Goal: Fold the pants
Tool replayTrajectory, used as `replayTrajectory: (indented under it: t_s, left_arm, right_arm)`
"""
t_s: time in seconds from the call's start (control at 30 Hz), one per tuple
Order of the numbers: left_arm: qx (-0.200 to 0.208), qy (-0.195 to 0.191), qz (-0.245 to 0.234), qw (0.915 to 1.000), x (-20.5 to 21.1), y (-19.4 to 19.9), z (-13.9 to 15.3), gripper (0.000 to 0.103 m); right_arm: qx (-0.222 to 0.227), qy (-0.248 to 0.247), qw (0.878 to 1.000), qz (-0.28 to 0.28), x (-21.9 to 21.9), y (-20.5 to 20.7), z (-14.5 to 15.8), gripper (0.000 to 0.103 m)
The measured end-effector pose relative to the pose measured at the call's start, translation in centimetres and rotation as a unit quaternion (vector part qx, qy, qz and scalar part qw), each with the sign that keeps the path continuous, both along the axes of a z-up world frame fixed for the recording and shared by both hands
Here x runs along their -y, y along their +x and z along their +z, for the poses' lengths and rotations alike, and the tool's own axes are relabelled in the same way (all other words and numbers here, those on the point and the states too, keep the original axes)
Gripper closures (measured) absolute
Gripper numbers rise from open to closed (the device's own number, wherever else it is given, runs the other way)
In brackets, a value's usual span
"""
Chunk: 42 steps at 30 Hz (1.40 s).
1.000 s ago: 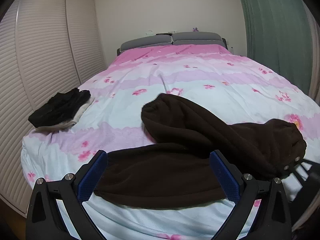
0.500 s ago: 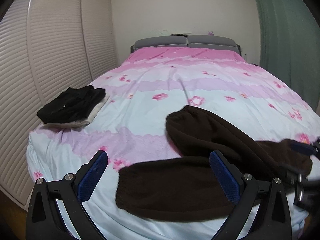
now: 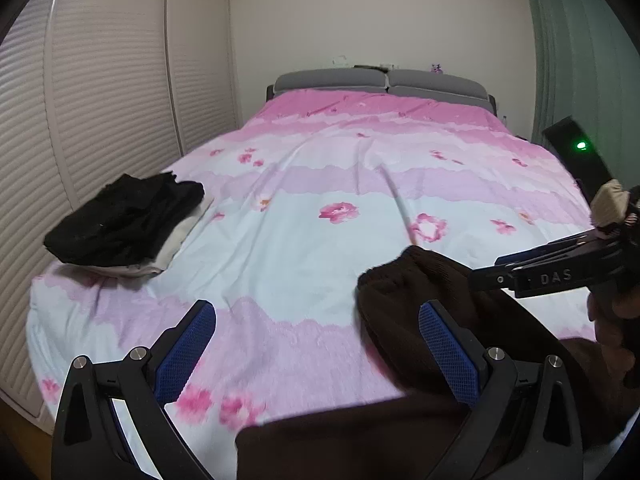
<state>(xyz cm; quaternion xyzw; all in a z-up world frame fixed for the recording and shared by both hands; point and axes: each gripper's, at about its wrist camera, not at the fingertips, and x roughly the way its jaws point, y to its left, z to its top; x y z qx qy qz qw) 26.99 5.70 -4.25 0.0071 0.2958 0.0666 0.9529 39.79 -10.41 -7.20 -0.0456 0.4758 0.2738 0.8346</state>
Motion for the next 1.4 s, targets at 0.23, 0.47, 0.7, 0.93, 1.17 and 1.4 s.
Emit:
replayTrajectory:
  t_s: [0.23,0.47,0.7,0.93,1.17,1.4]
  left_arm:
    - [-0.018,-0.01,0.016,0.9996,-2.4,3.4,-1.6,0.0]
    - [-0.015,-0.017,0.022,0.9995,-4.4,1.2,-0.4,0.0]
    - [0.014,0.002,0.021,0.9997,-5.8,-5.0,2.6,0.0]
    - [0.023,0.017,0.048,0.9985,-8.8,-12.3,2.4,0.0]
    - [-0.009,0.027,0.064,0.9976,-11.1,-15.4,-0.7,0.0]
    - [-0.02,0.024,0.07,0.997,-12.2,-16.8,-2.3,0.0]
  right_arm:
    - [-0.101,0.004,0.994,0.032,-1.2,6.5,-4.9,0.051]
    - [-0.074,0.046,0.996,0.033,-1.1,5.0,-4.1,0.092]
    - [0.117,-0.015,0.987,0.111,-5.7,-5.9,4.0,0.092]
    - [0.272,-0.114,0.936,0.19,-11.3,-18.2,4.2,0.092]
    - [0.303,-0.189,0.899,0.252,-15.7,-25.3,-4.0,0.091]
    - [0.258,-0.21,0.908,0.256,-17.1,-25.6,-8.7,0.089]
